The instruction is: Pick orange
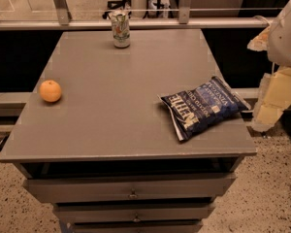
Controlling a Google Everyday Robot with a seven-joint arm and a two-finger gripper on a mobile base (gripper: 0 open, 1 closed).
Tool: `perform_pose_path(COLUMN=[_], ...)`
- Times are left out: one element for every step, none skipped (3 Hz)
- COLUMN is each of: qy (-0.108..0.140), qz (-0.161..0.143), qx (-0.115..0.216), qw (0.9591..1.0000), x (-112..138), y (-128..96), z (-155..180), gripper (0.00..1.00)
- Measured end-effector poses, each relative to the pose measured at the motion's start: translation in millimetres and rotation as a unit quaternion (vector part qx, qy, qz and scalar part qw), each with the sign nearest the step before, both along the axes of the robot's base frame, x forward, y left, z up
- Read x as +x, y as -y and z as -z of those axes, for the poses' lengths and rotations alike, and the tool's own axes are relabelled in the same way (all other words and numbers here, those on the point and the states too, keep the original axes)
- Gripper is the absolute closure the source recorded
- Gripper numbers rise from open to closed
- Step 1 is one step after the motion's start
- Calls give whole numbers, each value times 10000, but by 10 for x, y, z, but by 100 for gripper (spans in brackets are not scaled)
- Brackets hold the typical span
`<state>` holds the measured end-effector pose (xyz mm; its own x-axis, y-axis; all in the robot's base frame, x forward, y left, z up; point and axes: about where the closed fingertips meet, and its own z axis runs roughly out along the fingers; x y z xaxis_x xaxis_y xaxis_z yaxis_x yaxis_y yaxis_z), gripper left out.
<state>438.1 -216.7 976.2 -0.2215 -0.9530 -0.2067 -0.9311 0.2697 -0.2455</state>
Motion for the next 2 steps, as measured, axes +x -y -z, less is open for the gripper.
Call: perform_pose_path(qy=[-1,-26], qz=[-40,-247], qx=[47,284], qw=[10000,9993], x=[19,115], y=[-36,-218], z=[18,113], gripper=[0,0])
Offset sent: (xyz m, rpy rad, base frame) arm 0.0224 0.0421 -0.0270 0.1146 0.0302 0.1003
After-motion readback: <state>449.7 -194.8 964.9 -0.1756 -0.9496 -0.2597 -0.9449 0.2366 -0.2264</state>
